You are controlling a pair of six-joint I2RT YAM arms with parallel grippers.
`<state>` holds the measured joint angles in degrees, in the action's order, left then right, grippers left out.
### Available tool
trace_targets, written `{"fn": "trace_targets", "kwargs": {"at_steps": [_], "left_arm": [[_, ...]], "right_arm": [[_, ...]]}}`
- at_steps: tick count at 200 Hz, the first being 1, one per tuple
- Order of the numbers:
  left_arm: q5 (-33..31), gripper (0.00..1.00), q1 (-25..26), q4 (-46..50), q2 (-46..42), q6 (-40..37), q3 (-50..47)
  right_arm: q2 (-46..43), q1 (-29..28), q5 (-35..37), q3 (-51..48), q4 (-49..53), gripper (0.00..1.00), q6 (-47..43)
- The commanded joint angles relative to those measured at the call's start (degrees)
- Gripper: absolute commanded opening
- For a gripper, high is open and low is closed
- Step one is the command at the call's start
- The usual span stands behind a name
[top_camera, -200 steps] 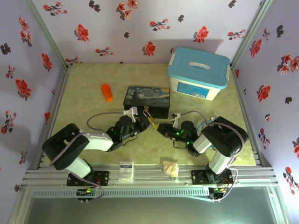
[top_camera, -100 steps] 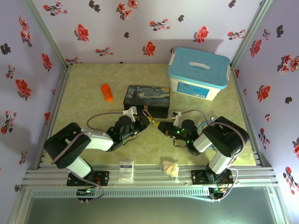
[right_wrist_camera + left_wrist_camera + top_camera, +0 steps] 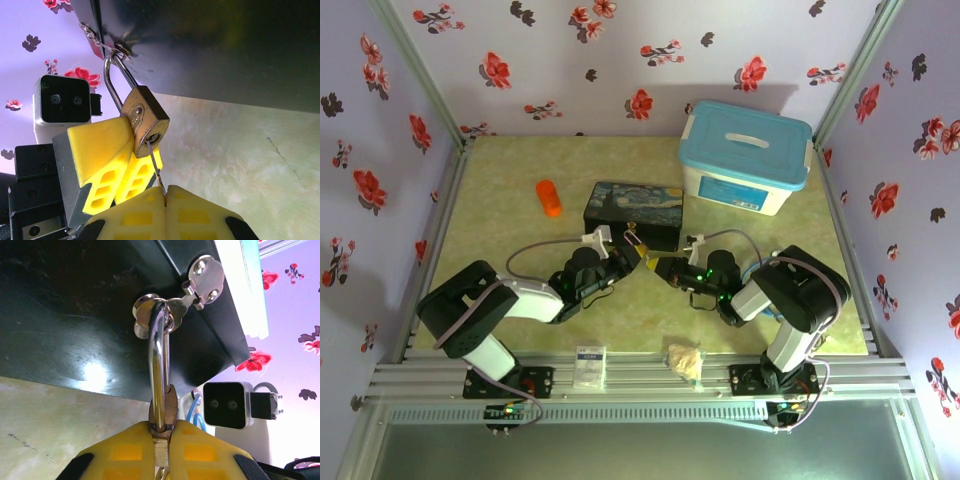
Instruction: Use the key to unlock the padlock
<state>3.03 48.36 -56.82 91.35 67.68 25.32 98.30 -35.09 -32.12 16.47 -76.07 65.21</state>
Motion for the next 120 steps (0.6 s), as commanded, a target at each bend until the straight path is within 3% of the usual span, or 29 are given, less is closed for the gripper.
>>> {"fn": "trace_targets", "kwargs": {"at_steps": [1,37,68,120], "left_arm": [[4.92,0.0,0.71,-4.43,1.06,0.48,0.78],[6.24,0.0,0.77,-4.52,1.0,0.33,0.52],[6.71,0.0,0.77,-5.36,2.28,0.43,0.87],[3.58,0.0,1.04,-5.48,2.76,0.7,0.86]], "right_arm": [[0.5,2.33,-3.31,1.97,-2.98,0.0,1.04],[-0.9,6.37,-6.48,2.11,-0.57,0.0,1.46],[-2.72,5.37,-6.61,3.35,4.93,0.0,-0.35],[-0.09,2.49,-2.08,0.76,-3.29,0.0,4.56]]}}
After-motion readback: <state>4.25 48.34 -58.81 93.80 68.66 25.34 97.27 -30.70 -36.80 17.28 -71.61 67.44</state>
